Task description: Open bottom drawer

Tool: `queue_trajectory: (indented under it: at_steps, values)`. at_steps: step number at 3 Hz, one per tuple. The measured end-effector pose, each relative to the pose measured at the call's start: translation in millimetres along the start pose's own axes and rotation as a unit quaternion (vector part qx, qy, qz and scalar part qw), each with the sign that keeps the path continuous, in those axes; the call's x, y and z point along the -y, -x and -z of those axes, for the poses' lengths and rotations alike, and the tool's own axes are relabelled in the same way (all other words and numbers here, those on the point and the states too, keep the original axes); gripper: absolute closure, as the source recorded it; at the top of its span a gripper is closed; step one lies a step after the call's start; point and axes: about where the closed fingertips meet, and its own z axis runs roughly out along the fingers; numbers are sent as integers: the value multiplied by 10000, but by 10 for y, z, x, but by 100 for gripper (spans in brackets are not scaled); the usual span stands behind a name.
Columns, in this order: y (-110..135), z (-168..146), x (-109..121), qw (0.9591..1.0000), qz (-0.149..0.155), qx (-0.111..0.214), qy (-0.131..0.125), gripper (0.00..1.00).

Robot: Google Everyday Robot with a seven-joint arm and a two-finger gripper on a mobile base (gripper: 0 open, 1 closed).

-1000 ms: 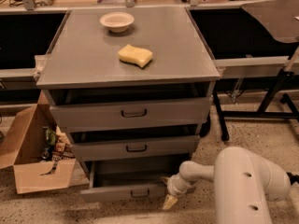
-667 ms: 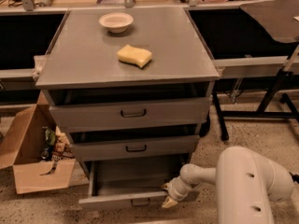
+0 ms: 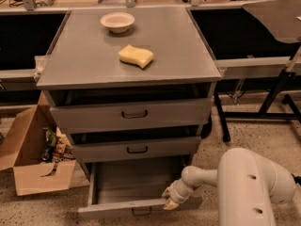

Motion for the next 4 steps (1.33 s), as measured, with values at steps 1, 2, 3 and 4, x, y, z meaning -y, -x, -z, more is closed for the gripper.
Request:
queue_trajectory:
  at_steps: [1, 2, 3, 4]
  values:
    - [0, 0, 0, 10000, 0, 0, 0, 51]
    - [0, 0, 0, 10000, 0, 0, 0, 26]
    - [0, 0, 0, 10000, 0, 0, 0, 4]
    - [0, -1, -1, 10000, 0, 0, 1, 0]
